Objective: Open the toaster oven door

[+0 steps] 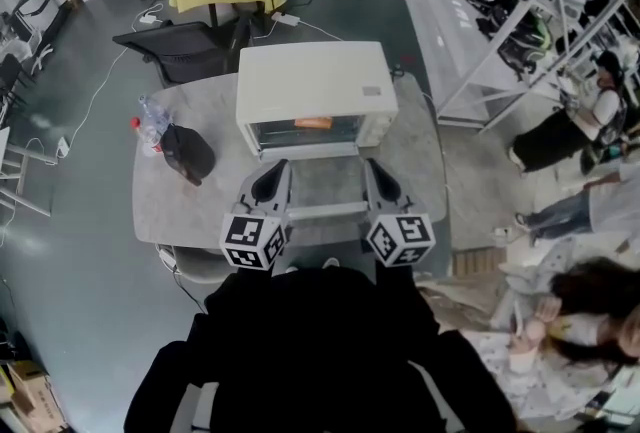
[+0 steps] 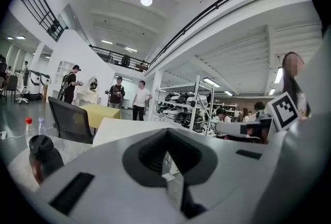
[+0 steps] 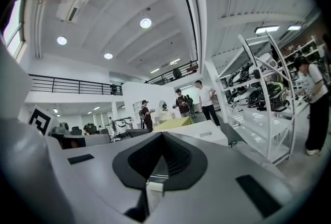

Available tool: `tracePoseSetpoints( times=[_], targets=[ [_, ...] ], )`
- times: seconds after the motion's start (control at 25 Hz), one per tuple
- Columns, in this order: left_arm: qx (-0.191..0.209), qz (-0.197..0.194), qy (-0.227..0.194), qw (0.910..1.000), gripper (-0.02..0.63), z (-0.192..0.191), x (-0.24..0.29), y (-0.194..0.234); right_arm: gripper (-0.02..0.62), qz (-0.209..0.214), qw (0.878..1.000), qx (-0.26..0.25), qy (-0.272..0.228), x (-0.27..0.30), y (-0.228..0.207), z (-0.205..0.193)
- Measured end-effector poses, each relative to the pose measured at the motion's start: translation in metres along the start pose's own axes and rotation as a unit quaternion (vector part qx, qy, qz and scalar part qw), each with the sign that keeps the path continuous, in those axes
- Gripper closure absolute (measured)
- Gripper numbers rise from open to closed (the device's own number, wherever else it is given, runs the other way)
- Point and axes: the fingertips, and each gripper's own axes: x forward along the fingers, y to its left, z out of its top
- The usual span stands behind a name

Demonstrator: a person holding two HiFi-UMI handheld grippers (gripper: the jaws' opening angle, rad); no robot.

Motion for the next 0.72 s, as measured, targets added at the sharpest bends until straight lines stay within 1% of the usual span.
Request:
tracePoseSetpoints(
  times=[0.48, 0.72],
  targets=[
    [0.008, -0.002, -0.001, 1.0, 0.603, -0.0006, 0.006, -0.0024, 0.592, -0.001, 1.0, 0.004, 0.0, 0.0031, -0.0043, -0.0054],
    [0.012, 0.005, -0.004, 0.9999, 0.603, -0.0011, 0.0077, 0.0001, 0.592, -0.001, 1.0, 0.001, -0.003, 0.0045, -0.0058, -0.0062]
  ],
)
